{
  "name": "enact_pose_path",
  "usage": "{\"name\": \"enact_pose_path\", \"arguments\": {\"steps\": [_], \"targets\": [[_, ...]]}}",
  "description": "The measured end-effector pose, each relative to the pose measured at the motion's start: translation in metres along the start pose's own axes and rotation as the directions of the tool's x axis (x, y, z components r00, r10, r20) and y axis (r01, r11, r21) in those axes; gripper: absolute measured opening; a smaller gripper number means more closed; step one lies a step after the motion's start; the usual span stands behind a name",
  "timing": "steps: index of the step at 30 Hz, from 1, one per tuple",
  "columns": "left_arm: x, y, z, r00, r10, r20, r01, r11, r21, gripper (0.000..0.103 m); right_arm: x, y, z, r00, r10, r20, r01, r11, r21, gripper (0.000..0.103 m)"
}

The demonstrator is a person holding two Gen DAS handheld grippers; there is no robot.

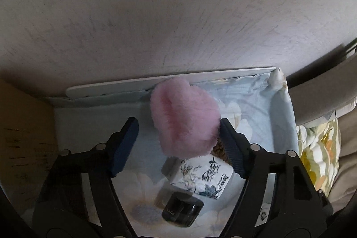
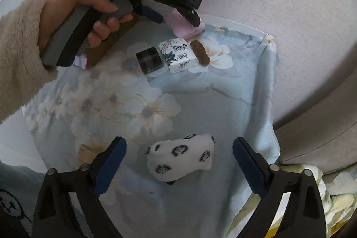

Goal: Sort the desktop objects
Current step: 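Grasp the pink fuzzy slipper with the left tool while the right tool grasps the white panda sock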

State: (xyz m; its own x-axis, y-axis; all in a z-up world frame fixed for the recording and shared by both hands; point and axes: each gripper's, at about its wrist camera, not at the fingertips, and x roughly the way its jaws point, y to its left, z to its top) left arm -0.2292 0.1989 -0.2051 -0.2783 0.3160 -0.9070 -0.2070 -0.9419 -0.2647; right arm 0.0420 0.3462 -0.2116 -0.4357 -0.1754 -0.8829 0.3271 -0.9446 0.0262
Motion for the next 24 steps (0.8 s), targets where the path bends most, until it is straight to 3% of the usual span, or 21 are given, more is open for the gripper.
{"name": "enact_pose_path", "arguments": {"steps": [2,4,10,24], "targets": [[0.003,-0.001,-0.001,1.000,-0.005,-0.005,0.005,1.000,0.002,0.060,0.005,0.001,-0.001,1.000,-0.009,-0.015,0.009,1.000,-0.017,0.085],[0.005,-0.003,-0.002,1.000,-0.016,-0.007,0.016,1.000,0.004,0.047,0.012,0.001,-0.002,0.999,-0.015,-0.037,0.013,0.999,-0.029,0.072],[0.004,-0.003,-0.003,0.999,-0.036,-0.006,0.036,0.999,-0.005,0.031,0.020,-0.002,-0.007,0.998,0.014,-0.059,-0.015,1.000,-0.004,0.060],[-0.020,-0.010,-0.010,0.999,-0.040,0.023,0.039,0.999,0.035,0.027,0.010,-0.001,-0.006,0.998,0.037,-0.048,-0.037,0.999,0.001,0.049]]}}
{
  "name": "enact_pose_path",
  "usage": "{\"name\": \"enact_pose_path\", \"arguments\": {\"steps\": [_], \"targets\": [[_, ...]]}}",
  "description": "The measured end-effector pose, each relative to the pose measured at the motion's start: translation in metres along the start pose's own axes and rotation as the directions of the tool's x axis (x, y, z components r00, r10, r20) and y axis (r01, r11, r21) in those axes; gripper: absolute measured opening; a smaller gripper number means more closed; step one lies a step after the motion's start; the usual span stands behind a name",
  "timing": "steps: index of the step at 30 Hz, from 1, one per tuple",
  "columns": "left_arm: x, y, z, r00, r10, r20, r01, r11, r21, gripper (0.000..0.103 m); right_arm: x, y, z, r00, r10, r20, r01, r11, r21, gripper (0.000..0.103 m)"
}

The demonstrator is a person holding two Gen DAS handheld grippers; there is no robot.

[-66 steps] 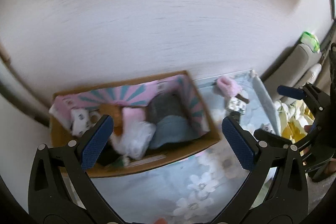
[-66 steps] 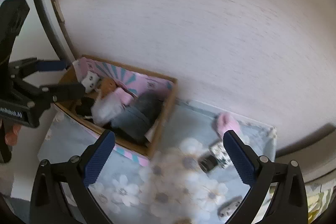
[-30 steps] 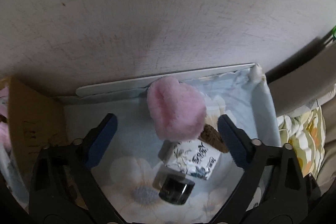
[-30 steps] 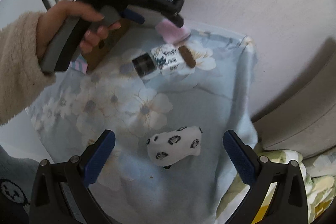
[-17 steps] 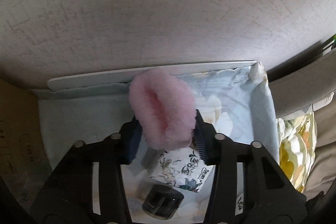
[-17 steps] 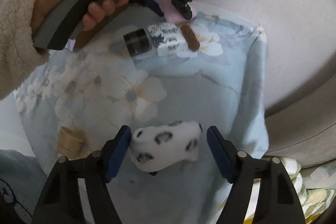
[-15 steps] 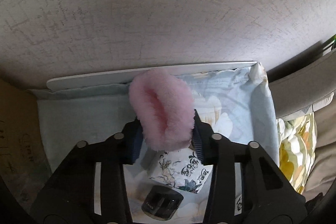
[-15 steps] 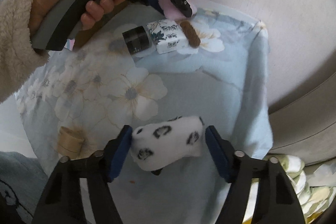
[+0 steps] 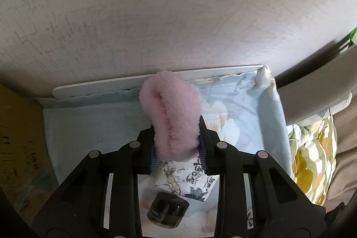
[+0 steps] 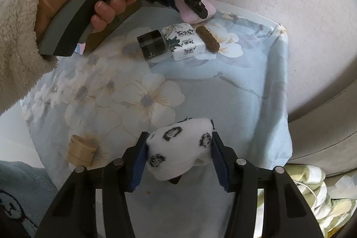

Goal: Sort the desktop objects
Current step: 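Grasp the pink fuzzy slipper with the left tool while the right tool grasps the white panda sock, then carry the slipper and sock into the box and open both tools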

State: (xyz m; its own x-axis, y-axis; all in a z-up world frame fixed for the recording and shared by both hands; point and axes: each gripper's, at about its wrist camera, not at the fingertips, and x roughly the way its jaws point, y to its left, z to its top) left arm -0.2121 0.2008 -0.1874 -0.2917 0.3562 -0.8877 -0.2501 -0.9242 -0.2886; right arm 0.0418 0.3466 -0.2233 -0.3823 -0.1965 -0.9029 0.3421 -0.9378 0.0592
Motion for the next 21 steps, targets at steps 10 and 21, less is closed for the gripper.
{"name": "enact_pose_path", "arguments": {"steps": [10,21], "targets": [[-0.031,-0.007,-0.006,0.999,-0.028,0.020,0.027,0.999,0.034,0.026,-0.014,-0.001,0.004,0.999,0.030,0.012,-0.031,0.997,0.071,0.047],[-0.072,-0.006,-0.013,0.996,-0.055,0.069,0.049,0.995,0.090,0.026,-0.043,0.019,0.026,0.999,-0.013,0.030,0.010,0.996,0.094,0.047]]}}
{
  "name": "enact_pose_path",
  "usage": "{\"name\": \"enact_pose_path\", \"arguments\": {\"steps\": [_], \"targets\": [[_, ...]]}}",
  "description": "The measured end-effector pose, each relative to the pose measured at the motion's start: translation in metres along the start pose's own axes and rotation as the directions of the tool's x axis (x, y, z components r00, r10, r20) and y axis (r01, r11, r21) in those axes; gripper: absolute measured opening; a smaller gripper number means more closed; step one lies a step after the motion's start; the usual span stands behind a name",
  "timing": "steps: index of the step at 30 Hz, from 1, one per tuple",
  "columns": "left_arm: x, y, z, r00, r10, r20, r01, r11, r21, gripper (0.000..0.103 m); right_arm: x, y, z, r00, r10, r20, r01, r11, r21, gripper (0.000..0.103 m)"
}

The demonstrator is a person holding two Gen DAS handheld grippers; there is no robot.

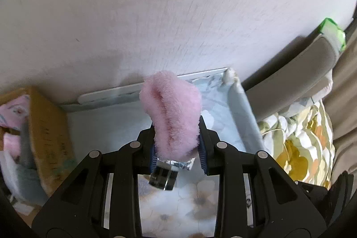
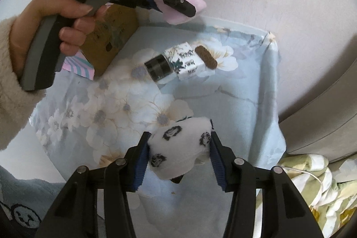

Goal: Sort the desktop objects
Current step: 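Carry the slipper and sock into the box and open both tools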

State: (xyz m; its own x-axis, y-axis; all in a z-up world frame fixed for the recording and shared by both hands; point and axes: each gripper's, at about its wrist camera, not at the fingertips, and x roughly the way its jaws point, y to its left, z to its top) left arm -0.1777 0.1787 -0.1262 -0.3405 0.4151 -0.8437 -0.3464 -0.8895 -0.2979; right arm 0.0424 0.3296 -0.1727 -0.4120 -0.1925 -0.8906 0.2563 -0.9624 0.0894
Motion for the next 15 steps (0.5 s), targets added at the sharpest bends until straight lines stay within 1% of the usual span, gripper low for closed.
{"name": "enact_pose_path", "arguments": {"steps": [4,8,11,15], "targets": [[-0.029,0.002,0.001,1.000,-0.010,0.029,0.009,1.000,0.017,0.026,-0.002,0.007,0.013,1.000,-0.021,0.007,0.021,1.000,-0.015,0.047],[-0.060,0.014,0.002,0.998,-0.004,0.055,0.003,1.000,0.024,0.026,-0.014,0.018,0.029,0.999,-0.035,0.019,0.035,0.999,-0.016,0.047],[-0.087,0.028,0.002,0.997,0.007,0.077,-0.009,1.000,0.024,0.026,-0.024,0.026,0.044,0.999,-0.027,0.040,0.027,1.000,-0.008,0.047],[-0.120,0.053,0.001,0.994,0.030,0.107,-0.031,0.999,0.012,0.026,-0.031,0.040,0.065,0.998,-0.038,0.057,0.040,0.999,-0.026,0.047]]}}
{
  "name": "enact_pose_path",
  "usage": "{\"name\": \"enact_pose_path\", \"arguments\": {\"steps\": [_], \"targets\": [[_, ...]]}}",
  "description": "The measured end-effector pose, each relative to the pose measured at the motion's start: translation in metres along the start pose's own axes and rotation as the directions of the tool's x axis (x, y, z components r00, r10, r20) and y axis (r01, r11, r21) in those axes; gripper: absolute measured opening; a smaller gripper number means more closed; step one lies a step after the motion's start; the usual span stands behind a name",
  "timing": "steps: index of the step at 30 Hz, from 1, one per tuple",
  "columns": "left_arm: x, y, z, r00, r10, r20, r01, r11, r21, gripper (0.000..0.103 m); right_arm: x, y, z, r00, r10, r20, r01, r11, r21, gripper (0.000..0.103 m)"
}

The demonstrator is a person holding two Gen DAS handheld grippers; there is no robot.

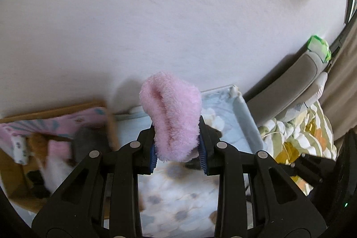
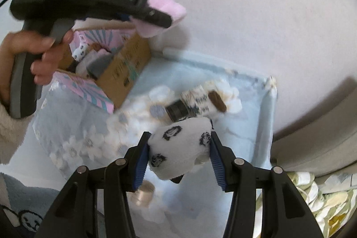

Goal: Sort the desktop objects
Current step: 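Carry the slipper and sock into the box and open both tools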

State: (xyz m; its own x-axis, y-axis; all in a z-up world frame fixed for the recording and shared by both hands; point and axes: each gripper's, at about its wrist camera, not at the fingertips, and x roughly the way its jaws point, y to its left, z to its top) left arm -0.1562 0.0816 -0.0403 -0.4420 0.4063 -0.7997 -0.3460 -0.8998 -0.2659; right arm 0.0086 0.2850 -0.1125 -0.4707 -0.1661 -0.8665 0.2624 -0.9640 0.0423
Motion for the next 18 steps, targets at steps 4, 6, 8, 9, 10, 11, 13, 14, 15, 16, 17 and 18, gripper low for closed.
{"name": "enact_pose_path", "arguments": {"steps": [4,6,8,9,10,11,13,14,15,16,17,18], "targets": [[-0.030,0.031,0.003,0.999,0.032,0.026,-0.032,0.999,-0.015,0.026,-0.002,0.020,0.027,1.000,-0.004,0.014,0.004,0.999,-0.037,0.047],[-0.044,0.048,0.002,0.998,0.050,0.038,-0.049,0.998,-0.028,0.026,-0.002,0.030,0.039,1.000,0.002,0.021,-0.001,0.999,-0.050,0.047],[-0.055,0.064,0.000,0.996,0.071,0.050,-0.068,0.997,-0.044,0.026,-0.001,0.042,0.051,1.000,0.010,0.029,-0.008,0.998,-0.068,0.047],[-0.061,0.073,-0.001,0.995,0.081,0.057,-0.077,0.995,-0.055,0.026,0.001,0.050,0.059,0.999,0.012,0.033,-0.009,0.997,-0.081,0.047],[-0.067,0.082,-0.002,0.994,0.090,0.063,-0.086,0.994,-0.062,0.026,0.002,0.056,0.065,0.999,0.014,0.037,-0.011,0.996,-0.092,0.047],[-0.072,0.090,-0.004,0.993,0.100,0.067,-0.096,0.993,-0.065,0.026,0.003,0.060,0.069,0.999,0.018,0.040,-0.014,0.995,-0.100,0.047],[-0.086,0.112,-0.006,0.990,0.119,0.069,-0.114,0.991,-0.075,0.026,0.006,0.071,0.082,0.999,0.018,0.045,-0.013,0.993,-0.121,0.047],[-0.089,0.121,-0.007,0.990,0.127,0.069,-0.121,0.989,-0.082,0.026,0.009,0.076,0.088,0.999,0.019,0.047,-0.013,0.991,-0.130,0.047],[-0.094,0.133,-0.009,0.988,0.137,0.069,-0.131,0.987,-0.090,0.027,0.012,0.083,0.095,0.999,0.023,0.047,-0.016,0.991,-0.136,0.047],[-0.097,0.140,-0.009,0.987,0.144,0.068,-0.137,0.986,-0.095,0.026,0.013,0.087,0.100,0.999,0.026,0.048,-0.019,0.990,-0.138,0.047],[-0.100,0.149,-0.010,0.986,0.151,0.068,-0.144,0.984,-0.102,0.026,0.016,0.092,0.107,0.998,0.033,0.050,-0.025,0.990,-0.142,0.047],[-0.103,0.160,-0.013,0.985,0.162,0.067,-0.154,0.982,-0.110,0.026,0.018,0.095,0.111,0.998,0.037,0.051,-0.029,0.989,-0.144,0.047]]}}
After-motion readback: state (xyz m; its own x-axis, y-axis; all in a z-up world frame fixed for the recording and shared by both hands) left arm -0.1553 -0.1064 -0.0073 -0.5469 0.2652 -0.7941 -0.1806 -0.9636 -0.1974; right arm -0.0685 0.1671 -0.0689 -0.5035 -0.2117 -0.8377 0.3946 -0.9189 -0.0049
